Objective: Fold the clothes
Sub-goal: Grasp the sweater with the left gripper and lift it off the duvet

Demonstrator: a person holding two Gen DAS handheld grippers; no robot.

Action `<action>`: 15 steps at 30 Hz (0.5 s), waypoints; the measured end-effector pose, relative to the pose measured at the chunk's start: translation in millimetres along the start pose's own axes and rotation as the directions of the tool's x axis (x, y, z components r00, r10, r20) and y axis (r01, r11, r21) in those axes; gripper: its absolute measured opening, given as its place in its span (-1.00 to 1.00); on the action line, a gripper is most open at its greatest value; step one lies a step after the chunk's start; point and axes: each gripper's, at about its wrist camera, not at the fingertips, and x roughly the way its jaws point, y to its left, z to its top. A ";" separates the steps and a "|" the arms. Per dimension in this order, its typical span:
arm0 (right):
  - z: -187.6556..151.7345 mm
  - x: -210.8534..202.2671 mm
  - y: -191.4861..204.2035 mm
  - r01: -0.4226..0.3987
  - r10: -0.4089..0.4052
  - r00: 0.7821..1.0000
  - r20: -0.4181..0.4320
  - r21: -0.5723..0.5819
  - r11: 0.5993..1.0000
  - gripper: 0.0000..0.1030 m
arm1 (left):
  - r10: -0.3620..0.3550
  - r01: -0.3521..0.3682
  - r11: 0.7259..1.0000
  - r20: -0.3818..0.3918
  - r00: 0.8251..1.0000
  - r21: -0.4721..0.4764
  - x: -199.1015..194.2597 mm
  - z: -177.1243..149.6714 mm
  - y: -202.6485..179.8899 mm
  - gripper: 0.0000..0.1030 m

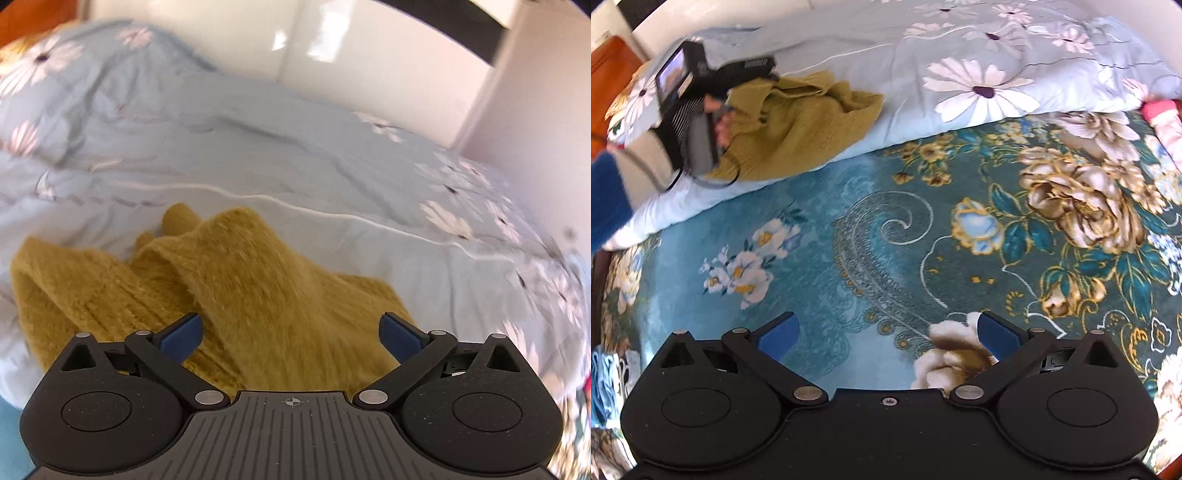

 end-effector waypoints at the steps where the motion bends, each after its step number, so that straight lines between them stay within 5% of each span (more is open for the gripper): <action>1: -0.4 0.5 0.7 0.001 -0.001 1.000 -0.004 -0.006 1.000 0.98 | 0.018 -0.018 1.000 -0.012 1.000 -0.015 5.9 1.8 1.5 0.44; 2: -0.7 0.7 0.8 0.002 -0.002 1.000 -0.006 -0.007 1.000 0.98 | 0.014 -0.016 0.999 -0.036 0.999 -0.040 11.8 3.6 3.6 0.07; 7: -2.0 -2.7 -10.8 0.021 -0.021 1.000 -0.006 0.019 1.000 0.98 | -0.028 0.017 0.975 -0.044 0.999 -0.221 12.4 8.4 28.9 -0.47; 11: -1.9 -6.8 -19.8 0.024 -0.024 1.000 0.012 0.047 0.999 0.98 | -0.067 0.065 0.972 -0.001 0.998 -0.226 -11.3 7.3 34.0 -0.59; 15: 0.8 -11.8 -17.7 -0.009 0.007 0.999 0.044 0.038 0.999 0.98 | -0.163 0.175 0.937 0.064 0.985 -0.303 -53.7 8.8 47.3 -0.61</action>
